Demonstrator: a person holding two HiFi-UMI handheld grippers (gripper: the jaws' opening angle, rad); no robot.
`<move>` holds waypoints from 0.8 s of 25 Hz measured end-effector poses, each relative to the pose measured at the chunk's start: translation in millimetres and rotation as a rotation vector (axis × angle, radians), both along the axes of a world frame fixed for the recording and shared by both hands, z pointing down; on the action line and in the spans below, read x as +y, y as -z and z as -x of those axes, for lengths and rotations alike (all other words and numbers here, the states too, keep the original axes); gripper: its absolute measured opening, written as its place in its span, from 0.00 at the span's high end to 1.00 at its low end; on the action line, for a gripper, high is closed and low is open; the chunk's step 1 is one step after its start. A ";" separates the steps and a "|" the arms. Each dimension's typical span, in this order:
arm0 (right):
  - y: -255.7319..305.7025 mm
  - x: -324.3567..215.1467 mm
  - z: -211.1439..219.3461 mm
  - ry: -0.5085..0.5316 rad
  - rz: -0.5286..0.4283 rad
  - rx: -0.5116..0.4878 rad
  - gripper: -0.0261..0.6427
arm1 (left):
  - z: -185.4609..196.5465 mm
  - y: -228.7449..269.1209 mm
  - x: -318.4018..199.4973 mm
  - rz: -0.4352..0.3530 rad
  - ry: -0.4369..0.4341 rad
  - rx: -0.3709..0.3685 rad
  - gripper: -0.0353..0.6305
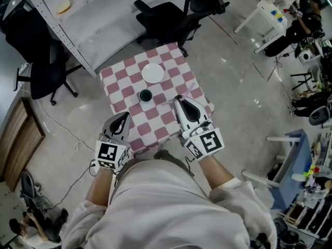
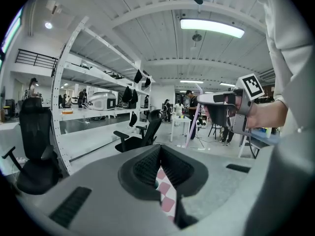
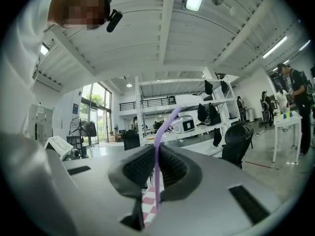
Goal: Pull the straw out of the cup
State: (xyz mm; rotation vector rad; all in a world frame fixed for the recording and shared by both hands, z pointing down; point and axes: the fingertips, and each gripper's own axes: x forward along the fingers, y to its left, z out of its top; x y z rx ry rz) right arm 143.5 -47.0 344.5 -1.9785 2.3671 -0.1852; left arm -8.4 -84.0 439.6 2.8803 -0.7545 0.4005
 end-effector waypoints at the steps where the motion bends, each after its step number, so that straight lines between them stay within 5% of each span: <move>1: 0.4 1.0 0.2 0.000 -0.001 -0.001 0.92 | 0.0 0.3 0.7 0.000 -0.001 0.000 0.94; 20: 0.1 1.0 5.7 0.032 0.003 0.005 0.92 | 6.6 -1.0 7.7 0.007 0.026 -0.004 0.94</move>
